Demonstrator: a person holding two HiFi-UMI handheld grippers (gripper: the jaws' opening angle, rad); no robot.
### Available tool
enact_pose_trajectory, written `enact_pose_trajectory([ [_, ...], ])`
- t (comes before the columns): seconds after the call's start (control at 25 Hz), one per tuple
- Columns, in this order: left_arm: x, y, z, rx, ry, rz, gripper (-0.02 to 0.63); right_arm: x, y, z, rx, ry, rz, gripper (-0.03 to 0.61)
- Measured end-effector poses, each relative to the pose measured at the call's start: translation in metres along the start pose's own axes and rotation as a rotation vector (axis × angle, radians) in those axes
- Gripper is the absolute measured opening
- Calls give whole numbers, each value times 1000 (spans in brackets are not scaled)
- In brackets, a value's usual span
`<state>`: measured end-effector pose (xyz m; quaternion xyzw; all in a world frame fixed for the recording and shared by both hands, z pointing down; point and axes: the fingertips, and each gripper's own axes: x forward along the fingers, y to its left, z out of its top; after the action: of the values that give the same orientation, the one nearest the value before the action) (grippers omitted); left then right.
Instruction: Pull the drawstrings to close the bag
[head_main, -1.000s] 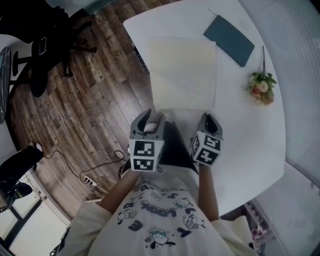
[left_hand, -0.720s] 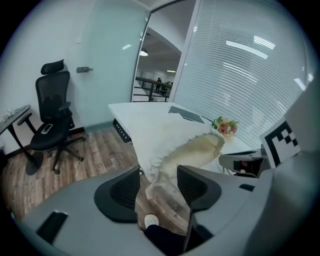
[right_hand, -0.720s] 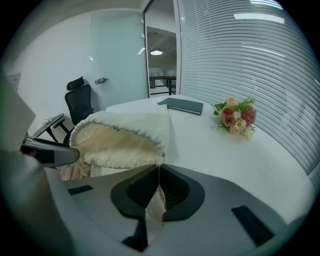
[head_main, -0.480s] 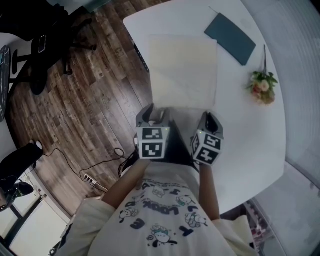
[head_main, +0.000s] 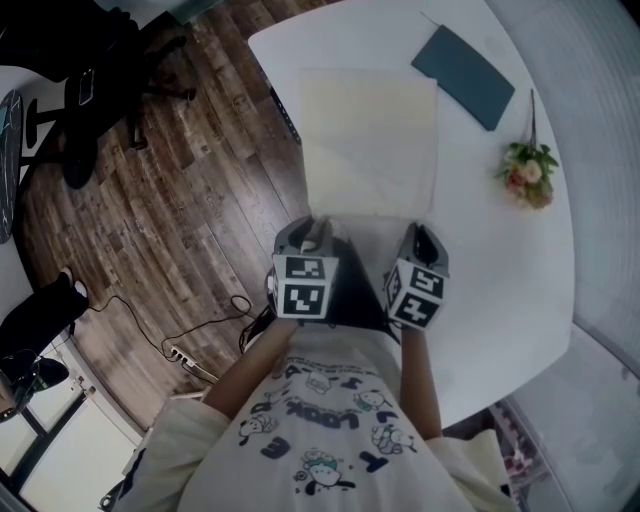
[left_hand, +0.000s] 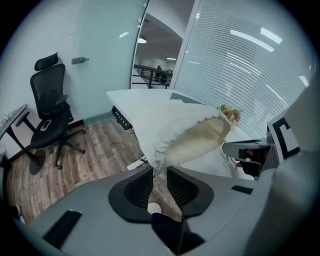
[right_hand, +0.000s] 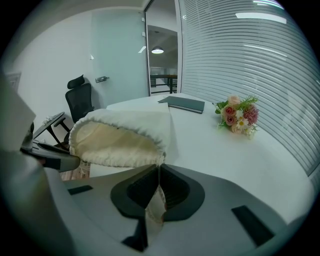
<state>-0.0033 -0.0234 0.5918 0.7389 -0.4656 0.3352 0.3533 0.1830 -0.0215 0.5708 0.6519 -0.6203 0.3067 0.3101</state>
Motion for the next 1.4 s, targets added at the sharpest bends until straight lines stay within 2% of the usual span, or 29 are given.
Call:
enact_pose_trajectory([
  [0.16,-1,-1,-1,33,9,9,108,-1,-1,0,-1,-1,-5,25],
  [0.36,-6,2,-4,45,29,-13,60,-3,-3,2,-1,-2,-10,25],
  [0.6,-14,0,-5,101,34,-50,52,-6,-11,6,-23,-18,-27,25],
  [0.76,-20,6,-2,93,9,-65,51,-8,-14,8,-42,-17,-33,25],
  [1.04,-28,36,17,38,-34,12,51,-20,-21,20,-105,-32,-50,23],
  [1.4,-46,52,42,122,-71,57,49,-41,-21,38,-194,-67,-53,23],
])
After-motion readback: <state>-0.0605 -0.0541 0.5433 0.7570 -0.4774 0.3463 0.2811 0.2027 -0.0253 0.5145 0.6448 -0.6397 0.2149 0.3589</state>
